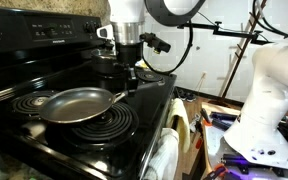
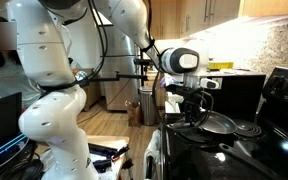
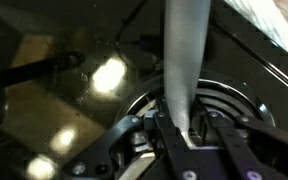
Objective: Move the pan to the back left plate
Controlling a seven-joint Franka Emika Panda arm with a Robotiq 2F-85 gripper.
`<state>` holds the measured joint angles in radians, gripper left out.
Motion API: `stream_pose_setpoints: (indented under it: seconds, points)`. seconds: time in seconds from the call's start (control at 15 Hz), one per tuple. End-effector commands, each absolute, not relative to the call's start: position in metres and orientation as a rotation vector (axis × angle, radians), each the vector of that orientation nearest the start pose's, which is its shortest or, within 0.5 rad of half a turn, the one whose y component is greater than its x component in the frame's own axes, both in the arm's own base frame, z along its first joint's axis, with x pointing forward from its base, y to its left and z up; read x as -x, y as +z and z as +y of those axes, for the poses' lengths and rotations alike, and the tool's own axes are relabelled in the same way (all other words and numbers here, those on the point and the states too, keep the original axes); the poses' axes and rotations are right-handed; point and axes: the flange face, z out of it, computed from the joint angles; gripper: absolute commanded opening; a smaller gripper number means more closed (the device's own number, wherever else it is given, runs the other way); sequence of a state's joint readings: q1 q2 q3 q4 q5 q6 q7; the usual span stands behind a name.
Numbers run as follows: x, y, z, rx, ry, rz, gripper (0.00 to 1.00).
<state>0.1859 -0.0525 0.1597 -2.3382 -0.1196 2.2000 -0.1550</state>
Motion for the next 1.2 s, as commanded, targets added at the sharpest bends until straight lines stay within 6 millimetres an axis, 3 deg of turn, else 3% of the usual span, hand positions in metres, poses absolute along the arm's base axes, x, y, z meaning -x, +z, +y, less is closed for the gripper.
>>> stream_pose_setpoints:
  seconds: [0.0, 0.33, 0.73, 0.93, 1.13]
  points:
    - [-0.433, 0.364, 0.138, 3.113, 0.164, -0.98, 0.07]
    - [-0.413, 0.358, 0.115, 3.027, 0.128, -1.187, 0.07]
    - [-0.427, 0.32, 0.13, 2.777, -0.045, -1.558, 0.07]
    - [-0.433, 0.317, 0.132, 2.623, -0.064, -1.724, 0.07]
    - [-0.436, 0.328, 0.117, 2.506, -0.028, -1.852, 0.07]
